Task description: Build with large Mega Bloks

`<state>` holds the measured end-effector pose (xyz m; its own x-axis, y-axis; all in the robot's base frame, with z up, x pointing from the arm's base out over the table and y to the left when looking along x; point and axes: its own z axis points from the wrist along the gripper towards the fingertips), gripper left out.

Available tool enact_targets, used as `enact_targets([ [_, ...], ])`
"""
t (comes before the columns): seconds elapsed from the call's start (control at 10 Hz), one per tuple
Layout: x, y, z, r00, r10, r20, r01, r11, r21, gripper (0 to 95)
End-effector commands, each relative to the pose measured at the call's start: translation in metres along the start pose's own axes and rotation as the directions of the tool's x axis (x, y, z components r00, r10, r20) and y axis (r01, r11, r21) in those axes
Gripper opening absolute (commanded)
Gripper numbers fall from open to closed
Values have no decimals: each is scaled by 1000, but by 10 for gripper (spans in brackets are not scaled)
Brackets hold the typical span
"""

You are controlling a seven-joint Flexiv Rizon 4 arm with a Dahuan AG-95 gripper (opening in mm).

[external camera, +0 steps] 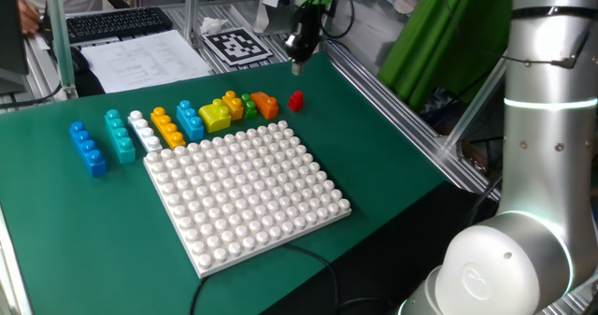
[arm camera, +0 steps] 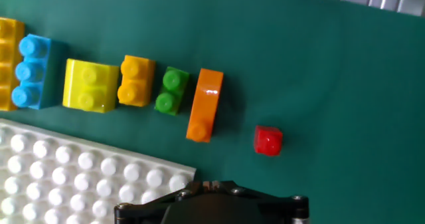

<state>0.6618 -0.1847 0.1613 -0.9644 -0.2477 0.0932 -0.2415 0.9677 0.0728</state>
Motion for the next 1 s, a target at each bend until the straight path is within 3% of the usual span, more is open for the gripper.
enact_targets([
  [0.1,14,-14,11,998,3,55,-5,1000,31,0],
  [0.2,15,-16,20,998,3,66,-5,999,33,0],
  [0.4,15,-17,26,998,4,59,-7,999,52,0],
  [0.5,15,-17,27,998,4,67,-11,996,90,0],
  [1.0,15,-17,27,998,23,67,-28,997,75,0],
])
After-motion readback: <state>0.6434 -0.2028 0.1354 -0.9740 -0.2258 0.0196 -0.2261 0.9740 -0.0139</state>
